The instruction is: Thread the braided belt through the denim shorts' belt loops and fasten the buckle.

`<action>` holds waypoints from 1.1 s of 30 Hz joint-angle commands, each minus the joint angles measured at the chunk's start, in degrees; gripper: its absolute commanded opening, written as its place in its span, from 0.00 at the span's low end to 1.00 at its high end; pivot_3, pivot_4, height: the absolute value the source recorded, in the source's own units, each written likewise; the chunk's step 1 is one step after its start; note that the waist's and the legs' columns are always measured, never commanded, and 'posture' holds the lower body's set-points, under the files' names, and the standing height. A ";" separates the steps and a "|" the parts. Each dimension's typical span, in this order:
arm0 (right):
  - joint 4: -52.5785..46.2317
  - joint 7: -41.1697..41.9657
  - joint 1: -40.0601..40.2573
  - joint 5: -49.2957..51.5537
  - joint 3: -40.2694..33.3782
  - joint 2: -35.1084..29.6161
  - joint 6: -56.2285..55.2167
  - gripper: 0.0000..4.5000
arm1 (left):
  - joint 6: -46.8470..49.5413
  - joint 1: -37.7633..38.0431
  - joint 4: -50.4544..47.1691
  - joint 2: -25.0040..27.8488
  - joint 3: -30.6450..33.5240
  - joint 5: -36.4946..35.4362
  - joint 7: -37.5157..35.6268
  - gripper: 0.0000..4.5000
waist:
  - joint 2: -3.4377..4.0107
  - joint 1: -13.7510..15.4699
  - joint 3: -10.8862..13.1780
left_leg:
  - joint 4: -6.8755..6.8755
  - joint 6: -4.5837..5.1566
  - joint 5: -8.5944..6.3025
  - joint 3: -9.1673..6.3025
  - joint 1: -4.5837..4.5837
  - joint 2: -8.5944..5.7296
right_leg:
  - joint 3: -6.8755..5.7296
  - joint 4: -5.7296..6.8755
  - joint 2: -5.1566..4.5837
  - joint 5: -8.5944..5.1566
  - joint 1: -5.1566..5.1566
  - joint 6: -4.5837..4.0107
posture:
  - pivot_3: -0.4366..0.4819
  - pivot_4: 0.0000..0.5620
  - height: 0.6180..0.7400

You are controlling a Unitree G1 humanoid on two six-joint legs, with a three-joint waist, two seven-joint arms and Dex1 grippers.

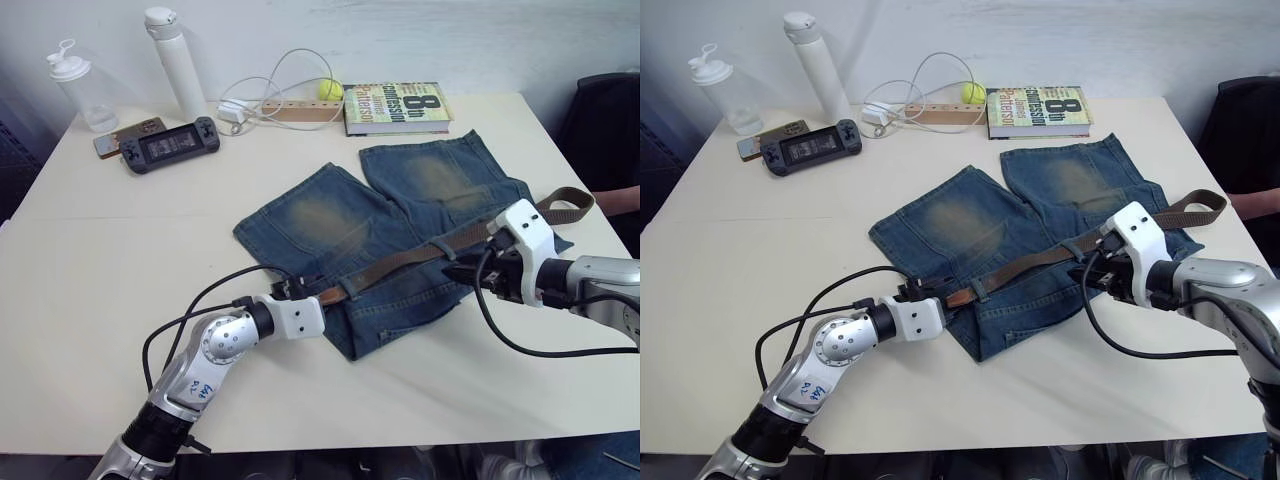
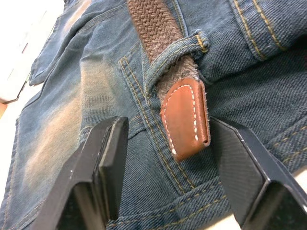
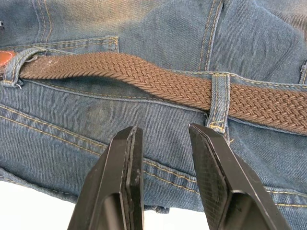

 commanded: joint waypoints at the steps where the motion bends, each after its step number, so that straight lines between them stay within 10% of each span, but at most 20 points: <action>1: -1.61 0.52 -1.10 -0.32 -1.22 0.16 0.42 0.37 | -0.07 0.13 -1.13 -0.35 -0.49 1.16 0.68 0.67 | 0.00 0.01 0.00 | 0.00 0.00 0.00 0.00 0.00 0.00 | 0.00 0.00 0.00 0.00 0.00 0.00 | 0.48 0.27 0.95; 10: -2.38 1.33 -0.60 -1.56 -0.70 -1.06 0.84 0.37 | -0.49 -0.18 -1.48 -0.79 0.02 2.88 2.67 0.02 | 0.00 0.04 0.00 | 0.00 0.00 0.00 0.01 0.00 0.00 | 0.00 0.00 0.00 0.00 -0.01 0.00 | 0.48 0.27 0.95; 16: 0.57 2.39 0.38 -7.34 1.29 -3.09 -2.26 0.37 | -2.07 -0.38 -2.21 -0.25 0.91 2.86 3.37 0.02 | 0.00 0.04 0.00 | 0.00 0.00 0.00 0.02 0.00 0.00 | 0.00 0.00 0.00 0.00 -0.01 0.00 | 0.48 0.27 0.95; 21: 7.48 1.17 -1.47 -8.35 -1.97 0.09 -2.18 0.01 | -1.98 -0.18 -2.38 -0.17 1.18 3.13 3.38 0.00 | 0.00 -0.01 0.00 | 0.00 0.00 0.00 0.03 0.00 -0.01 | 0.01 0.02 0.00 0.00 -0.01 0.00 | 0.48 0.27 0.95; 33: 28.32 -0.52 -4.16 -23.48 6.34 6.77 -14.66 0.01 | -1.92 -0.42 -3.62 1.83 2.43 -1.36 -1.54 0.00 | 0.01 -0.32 0.00 | 0.01 -0.02 0.01 0.06 0.00 -0.01 | 0.01 0.06 0.01 0.00 -0.04 0.00 | 0.48 0.27 0.95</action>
